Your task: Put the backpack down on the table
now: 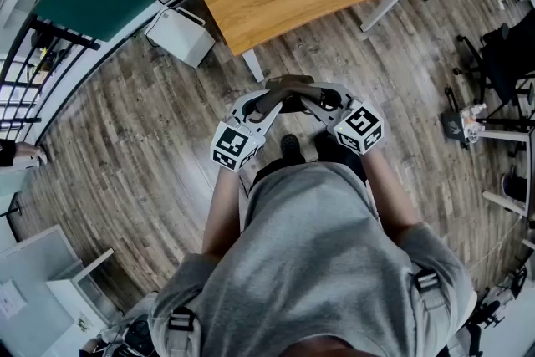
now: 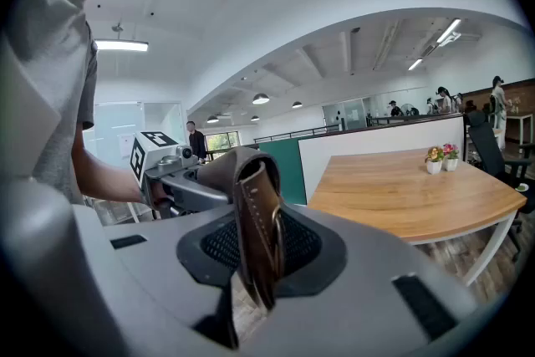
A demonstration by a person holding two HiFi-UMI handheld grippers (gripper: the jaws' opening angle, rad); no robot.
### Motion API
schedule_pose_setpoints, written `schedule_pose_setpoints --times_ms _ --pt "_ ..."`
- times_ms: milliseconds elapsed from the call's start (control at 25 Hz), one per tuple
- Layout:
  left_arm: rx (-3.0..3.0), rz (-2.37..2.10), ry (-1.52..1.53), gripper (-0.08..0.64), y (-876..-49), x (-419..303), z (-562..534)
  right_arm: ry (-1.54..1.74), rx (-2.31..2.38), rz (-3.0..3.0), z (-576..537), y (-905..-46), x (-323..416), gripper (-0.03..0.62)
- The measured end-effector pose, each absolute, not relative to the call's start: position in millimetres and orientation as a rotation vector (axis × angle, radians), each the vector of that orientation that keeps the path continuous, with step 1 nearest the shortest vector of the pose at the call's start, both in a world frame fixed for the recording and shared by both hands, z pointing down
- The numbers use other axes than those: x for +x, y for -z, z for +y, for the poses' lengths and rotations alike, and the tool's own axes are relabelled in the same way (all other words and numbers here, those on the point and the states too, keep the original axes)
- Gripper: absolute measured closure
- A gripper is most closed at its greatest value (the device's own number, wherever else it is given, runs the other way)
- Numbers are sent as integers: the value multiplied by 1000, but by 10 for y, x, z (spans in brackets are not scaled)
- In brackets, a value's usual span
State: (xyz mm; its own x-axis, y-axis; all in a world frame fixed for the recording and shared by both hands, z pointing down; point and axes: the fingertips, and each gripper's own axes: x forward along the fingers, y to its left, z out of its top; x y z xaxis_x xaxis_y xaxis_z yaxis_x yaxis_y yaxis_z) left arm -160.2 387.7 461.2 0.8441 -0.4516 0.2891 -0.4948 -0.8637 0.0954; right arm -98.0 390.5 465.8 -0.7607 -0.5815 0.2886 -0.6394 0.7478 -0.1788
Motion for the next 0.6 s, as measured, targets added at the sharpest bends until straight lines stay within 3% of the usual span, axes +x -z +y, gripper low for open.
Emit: schedule_pose_setpoints --times_ms 600 --pt "2867 -735 -378 443 -4592 -1554 3957 -358 975 -2690 3987 -4647 -934 509"
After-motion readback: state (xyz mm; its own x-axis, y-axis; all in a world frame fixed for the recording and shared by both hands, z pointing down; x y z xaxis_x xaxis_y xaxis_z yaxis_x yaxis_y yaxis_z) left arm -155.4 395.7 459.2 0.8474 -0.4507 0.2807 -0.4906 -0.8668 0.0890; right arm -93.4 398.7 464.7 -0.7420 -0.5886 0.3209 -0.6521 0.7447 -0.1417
